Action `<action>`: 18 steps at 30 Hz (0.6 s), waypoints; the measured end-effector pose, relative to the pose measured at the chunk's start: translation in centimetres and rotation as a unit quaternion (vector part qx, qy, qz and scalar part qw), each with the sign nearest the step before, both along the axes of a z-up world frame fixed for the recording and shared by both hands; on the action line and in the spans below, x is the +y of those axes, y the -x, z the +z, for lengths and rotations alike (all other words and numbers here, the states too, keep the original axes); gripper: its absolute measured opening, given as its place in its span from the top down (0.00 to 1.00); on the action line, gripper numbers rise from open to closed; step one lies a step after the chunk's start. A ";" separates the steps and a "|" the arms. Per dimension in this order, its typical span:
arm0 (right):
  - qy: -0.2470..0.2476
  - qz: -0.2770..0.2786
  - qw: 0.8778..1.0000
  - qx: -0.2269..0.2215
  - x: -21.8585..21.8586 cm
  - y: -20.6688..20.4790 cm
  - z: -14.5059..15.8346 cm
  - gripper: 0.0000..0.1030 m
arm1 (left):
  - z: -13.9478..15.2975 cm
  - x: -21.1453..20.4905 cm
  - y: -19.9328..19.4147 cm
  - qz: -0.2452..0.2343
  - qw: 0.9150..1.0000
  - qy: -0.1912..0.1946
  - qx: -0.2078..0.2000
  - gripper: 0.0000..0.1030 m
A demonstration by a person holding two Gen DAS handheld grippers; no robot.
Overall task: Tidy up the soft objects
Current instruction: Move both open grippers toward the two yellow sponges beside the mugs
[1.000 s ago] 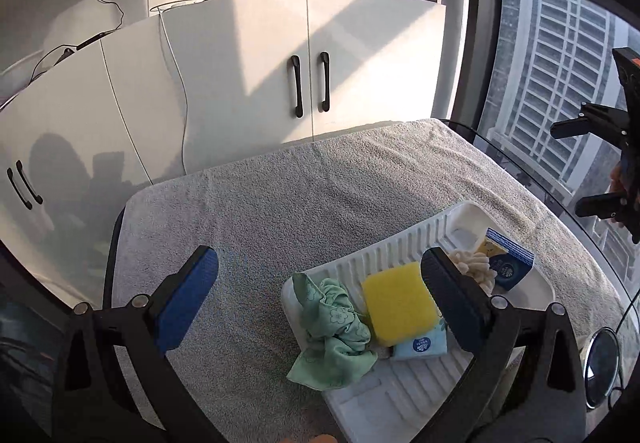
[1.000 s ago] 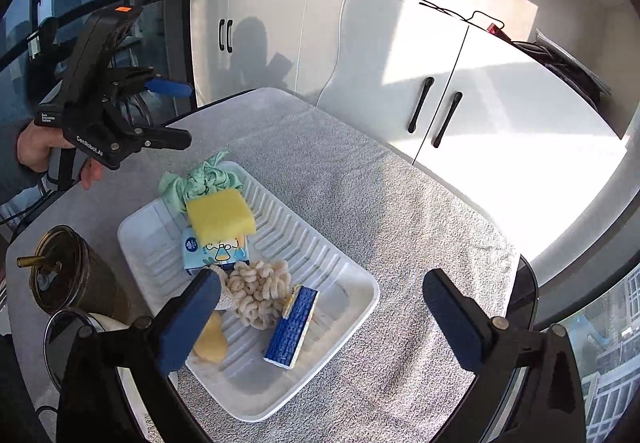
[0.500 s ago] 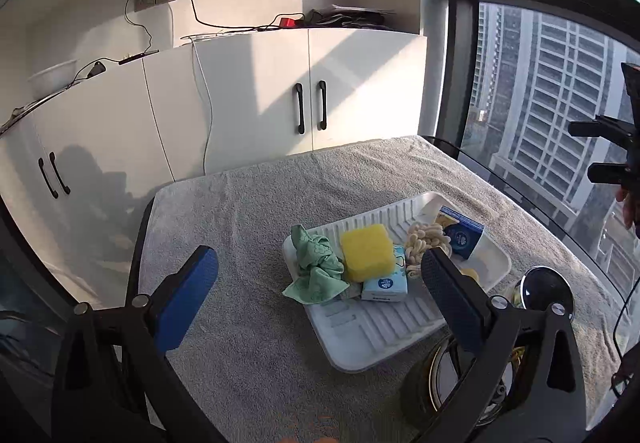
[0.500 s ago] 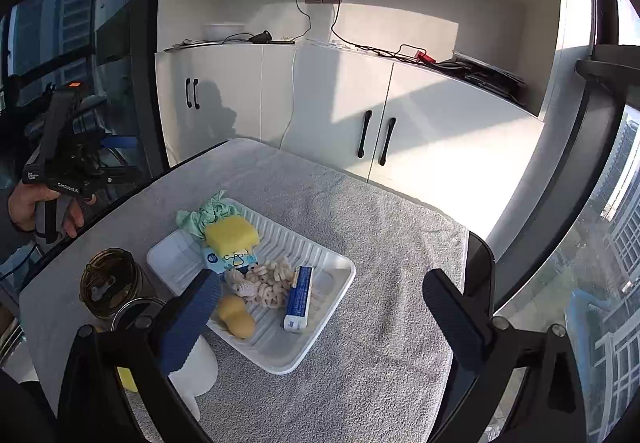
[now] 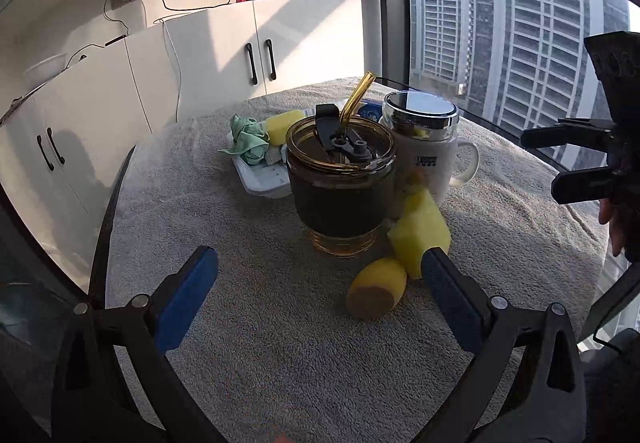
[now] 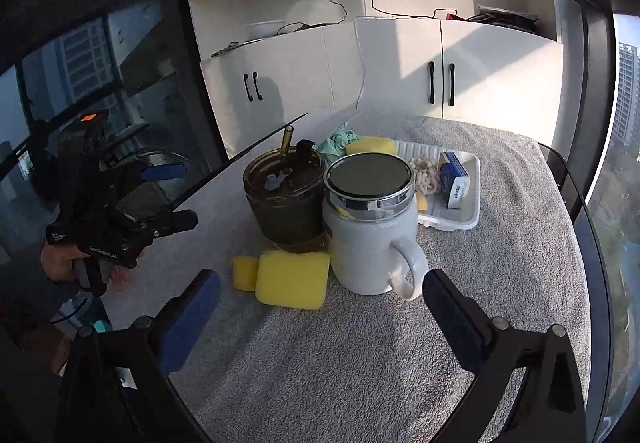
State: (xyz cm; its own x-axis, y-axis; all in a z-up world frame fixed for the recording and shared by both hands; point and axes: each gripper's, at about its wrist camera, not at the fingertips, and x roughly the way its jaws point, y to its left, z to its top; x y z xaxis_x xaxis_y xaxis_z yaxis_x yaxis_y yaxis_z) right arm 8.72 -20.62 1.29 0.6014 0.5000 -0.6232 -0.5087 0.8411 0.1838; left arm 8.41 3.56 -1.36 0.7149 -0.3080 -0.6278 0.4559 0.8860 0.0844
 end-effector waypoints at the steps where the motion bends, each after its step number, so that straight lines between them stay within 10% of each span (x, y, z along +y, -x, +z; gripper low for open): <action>1: -0.006 -0.006 1.000 0.010 0.5 0.0 -0.6 0.00 | -0.7 -0.3 0.2 0.002 1.000 -0.007 0.005 0.00; 18: -0.013 -0.084 0.991 0.105 4.2 -4.0 -7.5 0.00 | -5.3 -1.8 -2.6 -0.022 0.997 -0.023 0.074 0.00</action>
State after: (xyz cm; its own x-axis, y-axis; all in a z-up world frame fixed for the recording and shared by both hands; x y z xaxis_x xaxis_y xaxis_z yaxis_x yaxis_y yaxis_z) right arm 12.75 -16.43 -6.25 0.5353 0.4213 -0.7322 -0.3104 0.9042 0.2934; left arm 11.00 1.79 -6.70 0.5994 -0.3059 -0.7397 0.5047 0.8617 0.0525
